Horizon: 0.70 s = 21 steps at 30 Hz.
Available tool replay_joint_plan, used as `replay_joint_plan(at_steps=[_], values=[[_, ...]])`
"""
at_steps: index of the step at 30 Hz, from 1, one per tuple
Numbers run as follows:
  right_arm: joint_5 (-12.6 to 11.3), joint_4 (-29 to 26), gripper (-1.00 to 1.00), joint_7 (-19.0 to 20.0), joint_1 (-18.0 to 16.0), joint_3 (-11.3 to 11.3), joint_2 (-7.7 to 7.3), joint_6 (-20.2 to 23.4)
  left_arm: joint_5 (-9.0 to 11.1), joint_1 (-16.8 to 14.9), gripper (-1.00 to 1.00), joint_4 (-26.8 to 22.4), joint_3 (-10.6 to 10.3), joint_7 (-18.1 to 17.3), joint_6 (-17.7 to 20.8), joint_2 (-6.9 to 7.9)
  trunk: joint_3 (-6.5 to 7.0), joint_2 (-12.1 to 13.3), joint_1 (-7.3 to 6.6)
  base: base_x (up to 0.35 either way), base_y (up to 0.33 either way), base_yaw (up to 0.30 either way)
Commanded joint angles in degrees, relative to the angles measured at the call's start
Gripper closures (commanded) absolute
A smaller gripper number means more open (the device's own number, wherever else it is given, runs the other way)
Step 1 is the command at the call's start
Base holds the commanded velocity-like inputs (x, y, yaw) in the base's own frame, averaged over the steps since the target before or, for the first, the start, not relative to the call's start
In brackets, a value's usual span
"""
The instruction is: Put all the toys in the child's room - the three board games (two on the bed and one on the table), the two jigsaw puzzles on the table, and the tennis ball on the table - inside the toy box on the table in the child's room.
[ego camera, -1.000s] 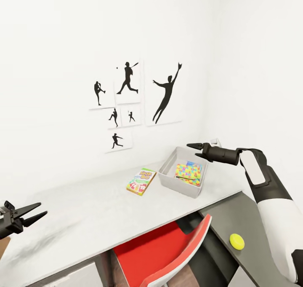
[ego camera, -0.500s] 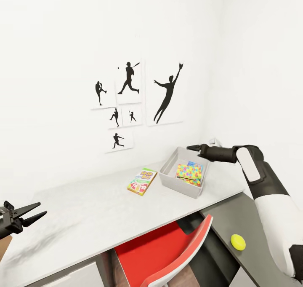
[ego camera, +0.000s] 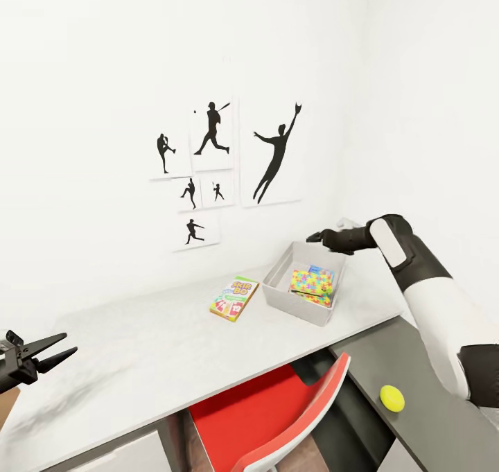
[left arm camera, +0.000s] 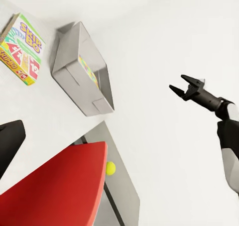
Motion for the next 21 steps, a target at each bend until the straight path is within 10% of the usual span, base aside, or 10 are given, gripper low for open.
replay_joint_plan(at_steps=[1,21], values=[[0.5,1.1,-1.0,-0.2,-0.8,1.4,0.4,0.1,-0.1,0.0,-1.0,0.0,0.0,-0.2,0.6,0.01,-0.14,-0.1,0.04,0.0,0.0,0.0],[0.4,0.3,-1.0,-1.4,-2.0,4.1,1.37,0.1,-0.1,0.0,-1.0,0.0,0.0,-0.2,0.6,0.01,-0.14,-0.1,0.04,-0.023,0.035,0.0]])
